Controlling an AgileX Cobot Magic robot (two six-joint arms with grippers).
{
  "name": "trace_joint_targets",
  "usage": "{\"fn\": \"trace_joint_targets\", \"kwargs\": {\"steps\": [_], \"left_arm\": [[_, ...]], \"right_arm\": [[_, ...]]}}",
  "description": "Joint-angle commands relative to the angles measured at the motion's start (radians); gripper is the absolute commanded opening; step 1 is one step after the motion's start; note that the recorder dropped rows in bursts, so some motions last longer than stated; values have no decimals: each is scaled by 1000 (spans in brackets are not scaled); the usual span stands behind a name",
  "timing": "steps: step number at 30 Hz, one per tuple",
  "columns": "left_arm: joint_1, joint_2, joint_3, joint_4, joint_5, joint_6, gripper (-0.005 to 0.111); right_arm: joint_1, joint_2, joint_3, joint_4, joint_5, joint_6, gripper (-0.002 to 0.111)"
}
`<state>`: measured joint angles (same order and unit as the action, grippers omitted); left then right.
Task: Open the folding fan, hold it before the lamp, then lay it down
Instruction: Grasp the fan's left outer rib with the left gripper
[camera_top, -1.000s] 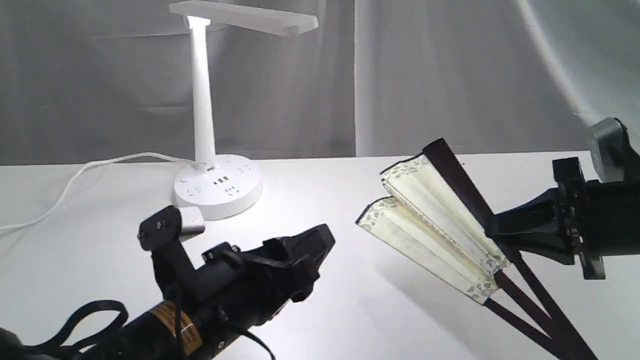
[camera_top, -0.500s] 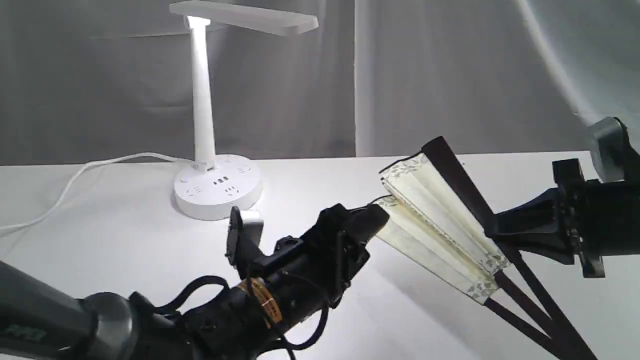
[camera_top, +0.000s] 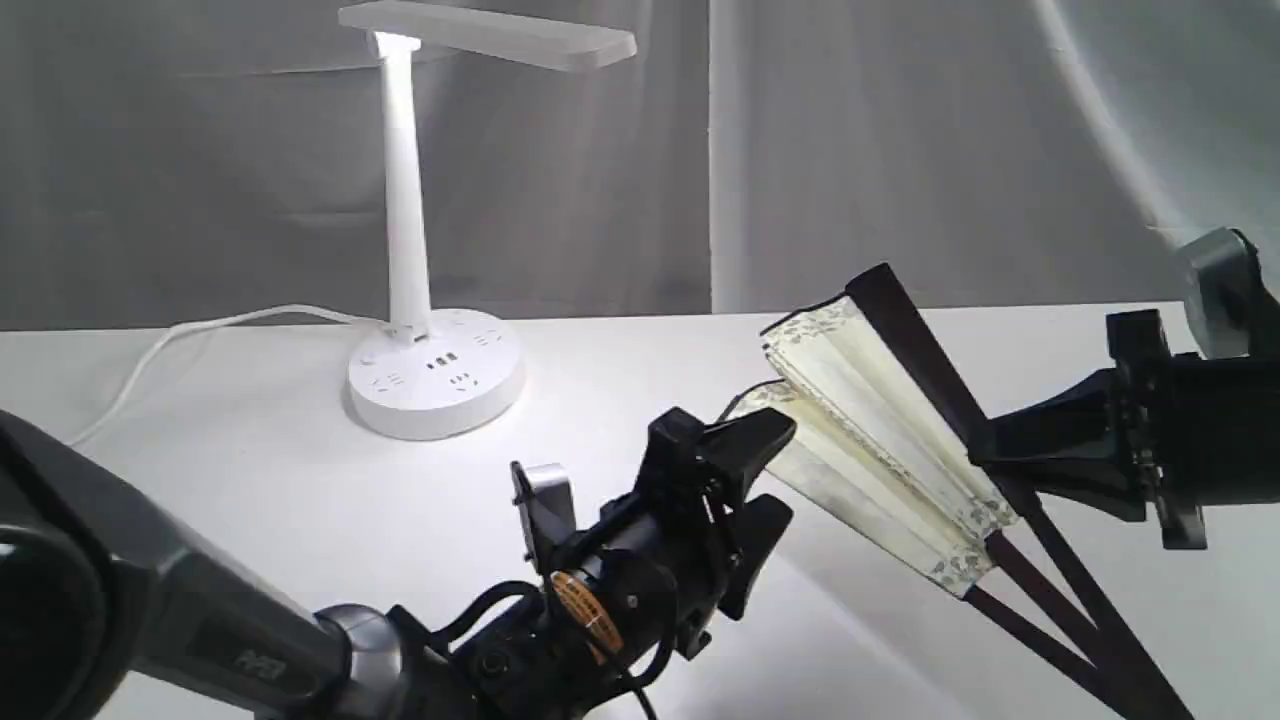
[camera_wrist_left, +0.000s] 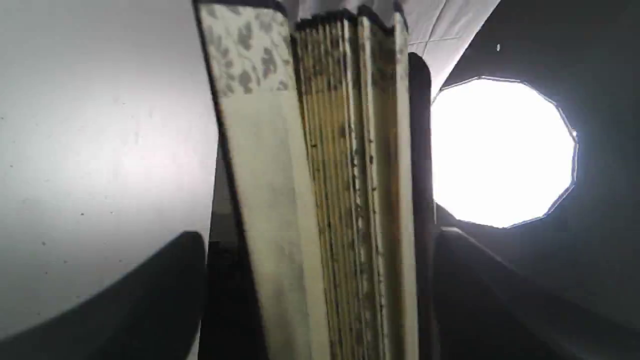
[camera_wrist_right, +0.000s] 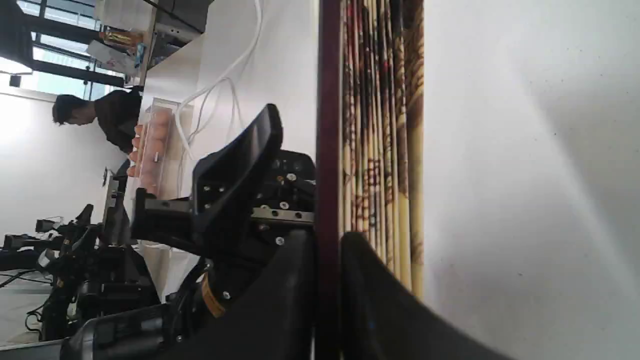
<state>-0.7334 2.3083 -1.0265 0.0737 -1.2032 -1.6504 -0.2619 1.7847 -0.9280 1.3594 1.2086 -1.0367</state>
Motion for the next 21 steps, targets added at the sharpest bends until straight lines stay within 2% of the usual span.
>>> {"fn": "trace_joint_targets", "kwargs": {"steps": [1,10,14,21], "left_arm": [[-4,33,-51,-14,-18,-31,64],[-4,80,-145,-23,-18,-77,61],[-4,81,-152,-49,-18,-77,43],[-4,81,-152,-59,-18,-77,0]], "right_arm": [[-7,-13,3,24,12,-11,0],[-7,-13,3,24,12,-11,0],[-7,-13,3,24,12,-11,0],[-7,-13,3,24,12,-11,0]]}}
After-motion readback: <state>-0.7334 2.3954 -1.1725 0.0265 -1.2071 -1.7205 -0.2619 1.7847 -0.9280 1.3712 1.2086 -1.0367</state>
